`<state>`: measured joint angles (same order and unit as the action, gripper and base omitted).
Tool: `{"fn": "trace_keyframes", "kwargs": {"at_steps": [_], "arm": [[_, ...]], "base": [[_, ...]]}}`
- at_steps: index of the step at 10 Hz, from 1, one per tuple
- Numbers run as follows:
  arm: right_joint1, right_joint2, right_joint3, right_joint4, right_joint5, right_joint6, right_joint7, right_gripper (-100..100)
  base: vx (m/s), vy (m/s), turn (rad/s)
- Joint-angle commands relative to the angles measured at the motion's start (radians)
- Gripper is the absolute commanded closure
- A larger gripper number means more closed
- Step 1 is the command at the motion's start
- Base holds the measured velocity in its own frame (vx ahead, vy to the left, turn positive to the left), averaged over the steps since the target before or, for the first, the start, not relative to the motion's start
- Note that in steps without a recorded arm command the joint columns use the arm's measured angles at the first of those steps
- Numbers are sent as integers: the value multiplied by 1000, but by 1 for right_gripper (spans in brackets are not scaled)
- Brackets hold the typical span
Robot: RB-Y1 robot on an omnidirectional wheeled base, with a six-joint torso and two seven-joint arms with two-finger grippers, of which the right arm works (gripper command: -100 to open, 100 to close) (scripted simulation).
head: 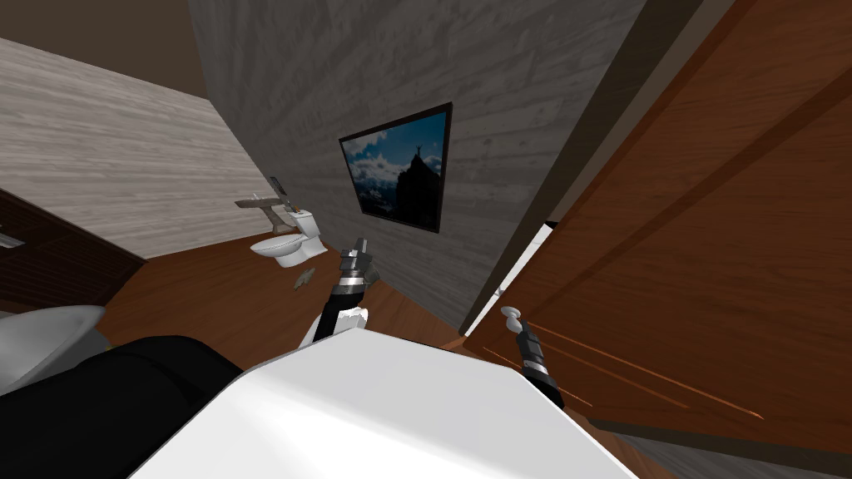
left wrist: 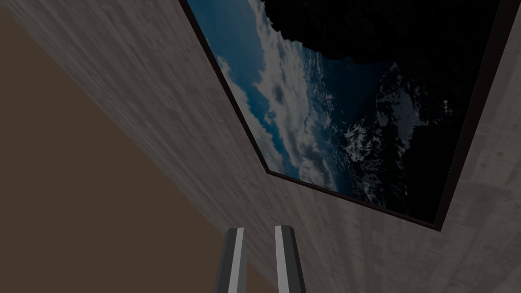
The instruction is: Pull the door open
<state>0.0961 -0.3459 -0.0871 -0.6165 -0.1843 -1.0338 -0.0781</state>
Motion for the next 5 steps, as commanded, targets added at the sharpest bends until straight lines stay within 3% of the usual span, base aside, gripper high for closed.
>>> {"fn": "trace_keyframes", "kwargs": {"at_steps": [1,5], "arm": [[-8,3,7,-4,-23,9,-50,100],[-18,7,18,-7,-54,22,-148,100]], "base": [[-94,-26,100],[-59,-25,57]]}}
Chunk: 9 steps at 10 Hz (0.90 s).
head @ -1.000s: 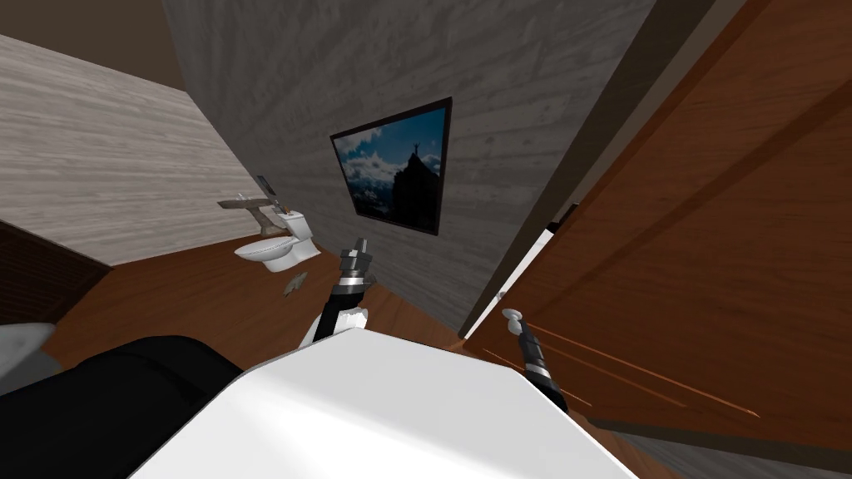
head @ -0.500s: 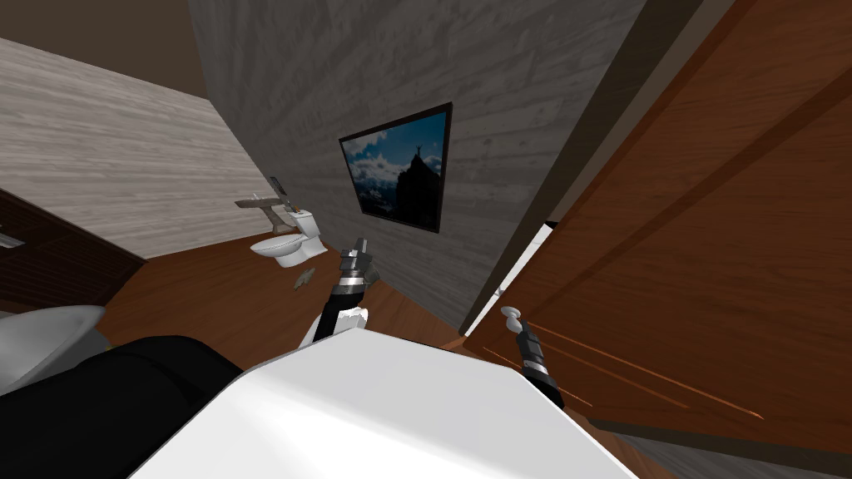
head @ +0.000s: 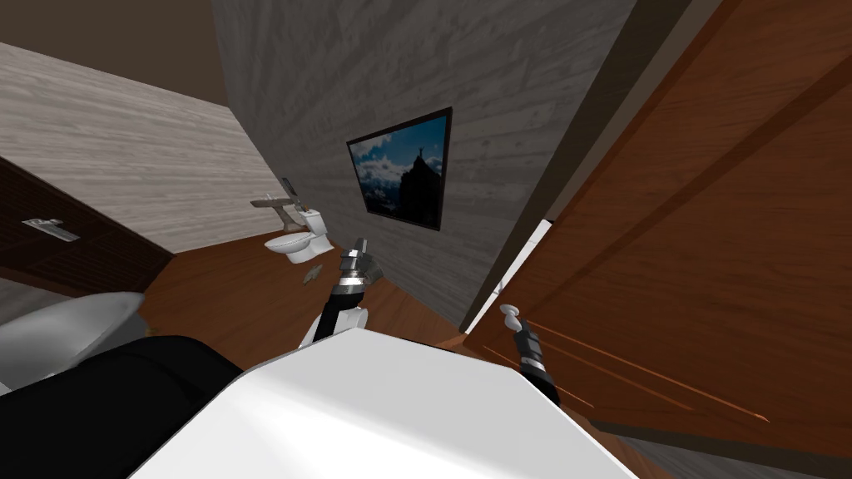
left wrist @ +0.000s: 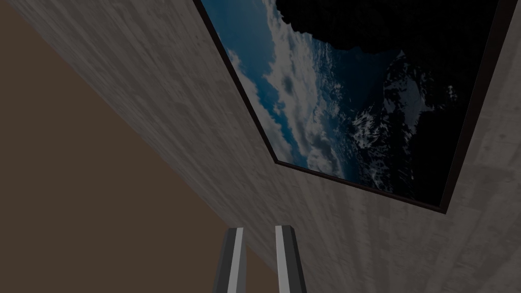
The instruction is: Pull the door open
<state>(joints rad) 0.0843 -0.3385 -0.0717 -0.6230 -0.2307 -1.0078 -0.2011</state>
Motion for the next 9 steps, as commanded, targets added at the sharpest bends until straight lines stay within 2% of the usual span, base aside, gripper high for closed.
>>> {"fn": "trace_keyframes", "kwargs": {"at_steps": [1,3,9], "arm": [[-6,0,3,0,-8,-4,-28,100],[-16,4,13,-4,-38,10,-93,100],[-31,11,29,-9,-83,30,-236,100]], "base": [[-49,-21,47],[-69,-22,93],[-70,-20,63]]}}
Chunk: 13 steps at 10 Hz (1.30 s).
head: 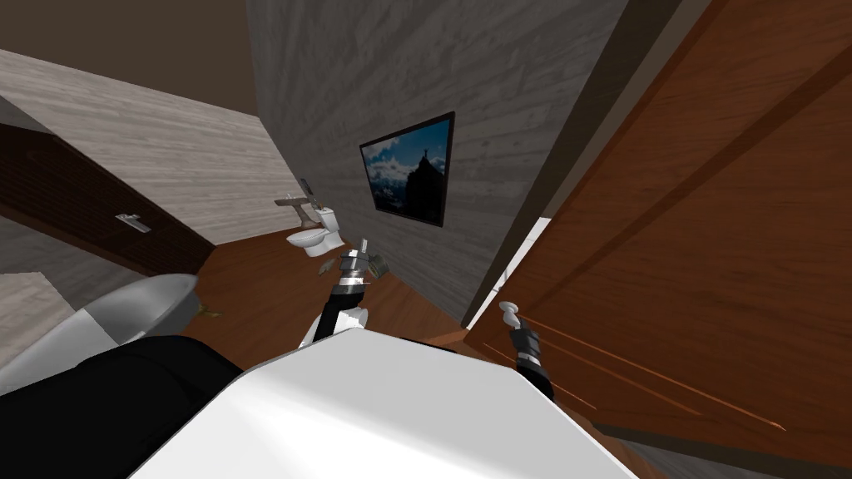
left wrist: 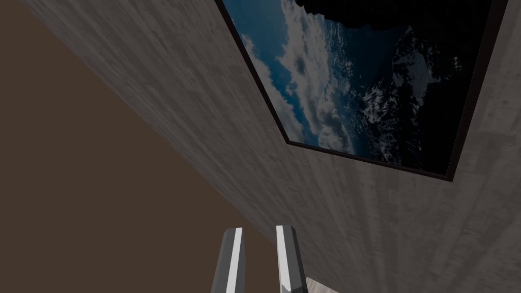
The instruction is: Pull the door open
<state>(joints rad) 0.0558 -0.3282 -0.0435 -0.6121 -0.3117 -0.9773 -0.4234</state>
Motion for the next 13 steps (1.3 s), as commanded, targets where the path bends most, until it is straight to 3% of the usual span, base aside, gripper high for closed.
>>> {"fn": "trace_keyframes", "kwargs": {"at_steps": [1,11,13], "arm": [[-7,3,6,-21,-17,6,-50,100],[-35,15,37,-30,-103,44,-286,100],[-35,15,37,-30,-103,44,-304,100]], "base": [[-63,-13,59],[-63,-16,63],[-50,-7,29]]}}
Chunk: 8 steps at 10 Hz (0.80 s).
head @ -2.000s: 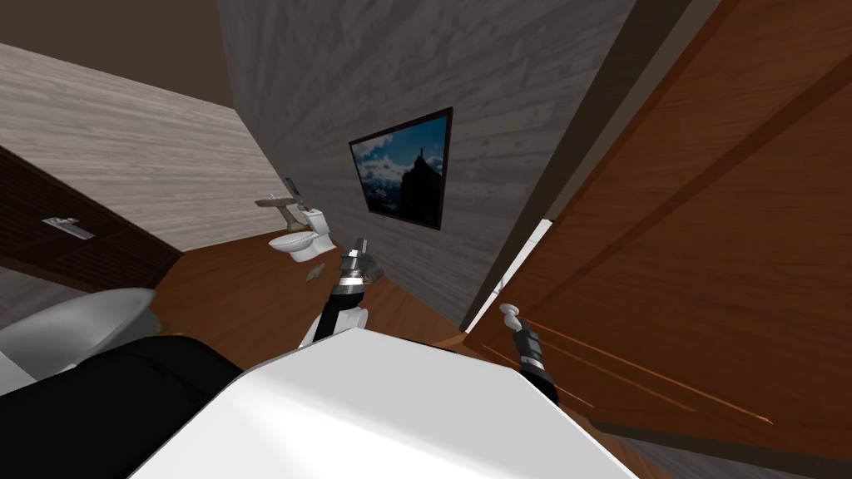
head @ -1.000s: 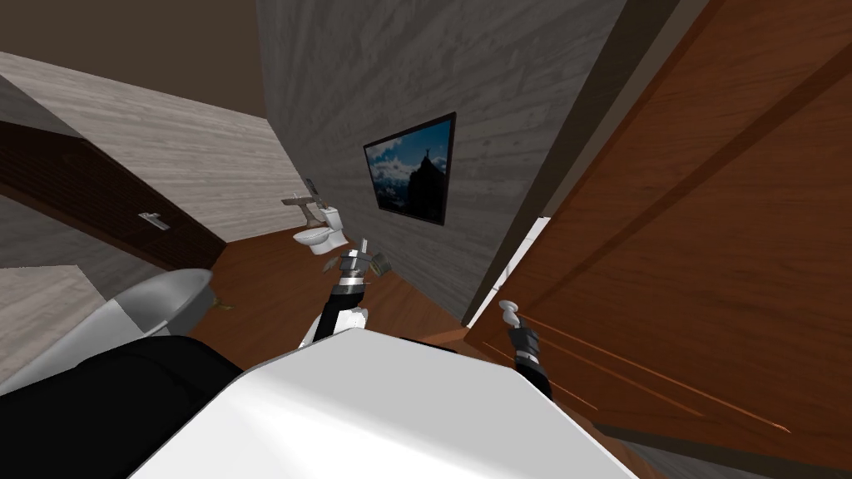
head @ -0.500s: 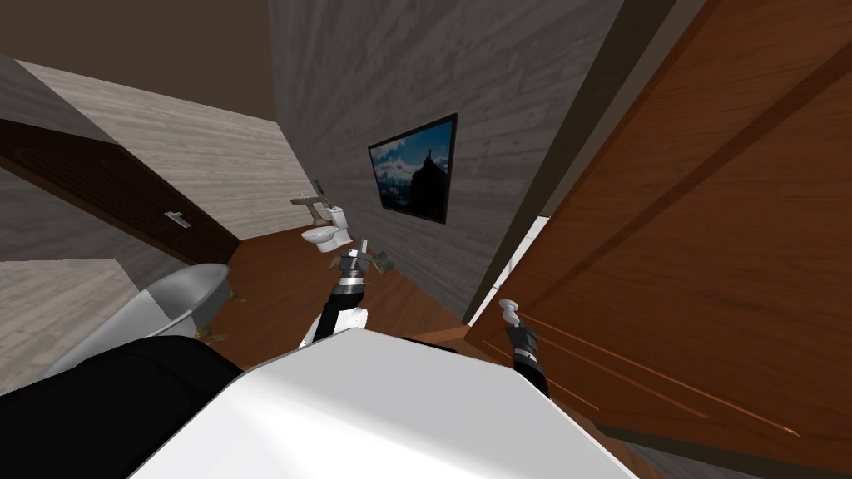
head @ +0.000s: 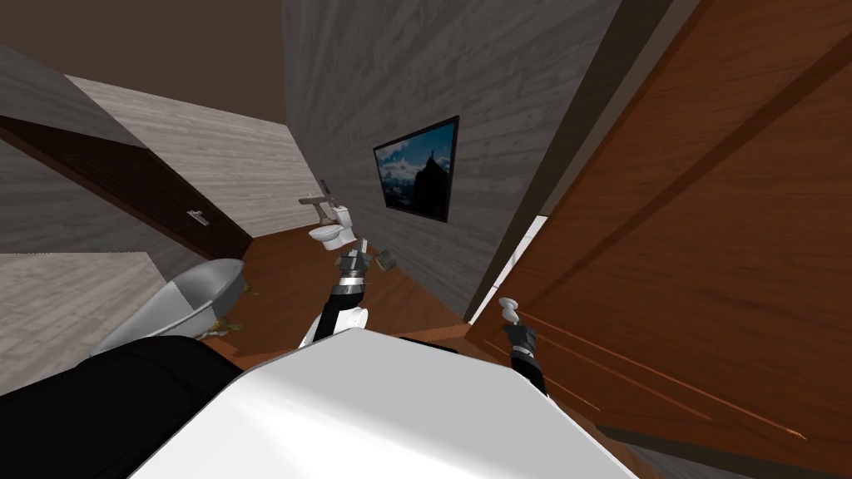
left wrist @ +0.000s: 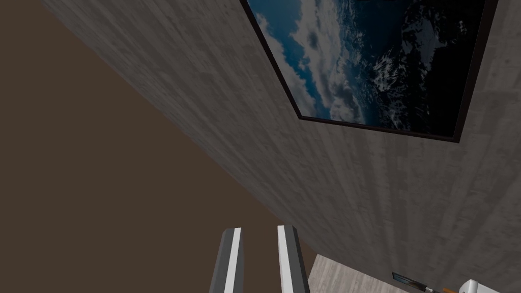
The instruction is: Pull the door open
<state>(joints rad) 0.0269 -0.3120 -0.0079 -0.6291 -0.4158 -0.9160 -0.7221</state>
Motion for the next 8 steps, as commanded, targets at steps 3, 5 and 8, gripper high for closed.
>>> {"fn": "trace_keyframes", "kwargs": {"at_steps": [3,5,8], "arm": [[-11,1,6,-15,-13,-11,-46,100],[-19,5,15,-18,-38,1,-116,100],[-18,20,23,-2,-58,14,-164,-100]], "base": [[-32,-7,30],[-52,-16,77],[-82,-22,26]]}}
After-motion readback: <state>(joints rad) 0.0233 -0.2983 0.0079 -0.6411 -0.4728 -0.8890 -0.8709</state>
